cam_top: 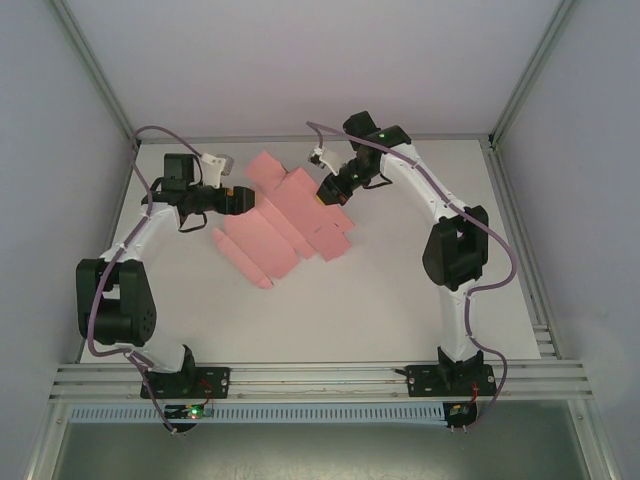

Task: Assemble paper box

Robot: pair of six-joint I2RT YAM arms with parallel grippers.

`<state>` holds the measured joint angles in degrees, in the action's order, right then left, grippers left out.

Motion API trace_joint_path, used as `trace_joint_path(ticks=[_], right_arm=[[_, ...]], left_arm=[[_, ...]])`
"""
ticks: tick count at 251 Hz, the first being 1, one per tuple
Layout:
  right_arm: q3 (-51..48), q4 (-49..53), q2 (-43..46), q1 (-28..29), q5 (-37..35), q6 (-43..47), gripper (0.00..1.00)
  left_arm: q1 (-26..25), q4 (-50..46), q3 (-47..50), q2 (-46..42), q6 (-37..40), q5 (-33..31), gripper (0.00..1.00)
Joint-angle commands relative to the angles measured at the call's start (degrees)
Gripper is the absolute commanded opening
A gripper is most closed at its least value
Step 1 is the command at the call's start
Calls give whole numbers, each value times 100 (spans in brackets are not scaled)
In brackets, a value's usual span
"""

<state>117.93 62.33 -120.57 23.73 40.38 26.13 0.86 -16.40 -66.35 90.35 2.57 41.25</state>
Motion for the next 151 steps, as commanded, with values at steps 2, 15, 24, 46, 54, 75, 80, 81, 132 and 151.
trace_joint_path(ticks=[2, 15, 24, 46, 54, 75, 80, 81, 132, 151], right_arm=[[239, 254, -80, -45, 322, 226, 0], [261, 271, -78, -59, 348, 242, 0], [280, 279, -82, -55, 363, 227, 0], [379, 402, -126, -51, 424, 320, 0], [397, 433, -144, -55, 473, 337, 0], [466, 520, -175, -50, 489, 386, 0], [480, 534, -183, -51, 473, 382, 0], [483, 539, -184, -47, 467, 383, 0], [529, 567, -205, -58, 200, 305, 0], [521, 593, -212, -50, 188, 305, 0]], left_arm=[[36, -505, -296, 118, 630, 196, 84], [37, -814, -470, 207, 835, 366, 84], [37, -1016, -581, 272, 950, 508, 83], [37, -1168, -673, 378, 1135, 713, 76], [34, -1157, -687, 400, 1141, 737, 72], [36, -1125, -703, 426, 1152, 974, 64], [37, -1099, -704, 429, 1138, 1053, 60], [37, -1096, -704, 430, 1135, 1070, 60], [28, -1067, -596, 192, 1144, 1110, 44], [28, -1026, -497, 37, 1145, 992, 41]])
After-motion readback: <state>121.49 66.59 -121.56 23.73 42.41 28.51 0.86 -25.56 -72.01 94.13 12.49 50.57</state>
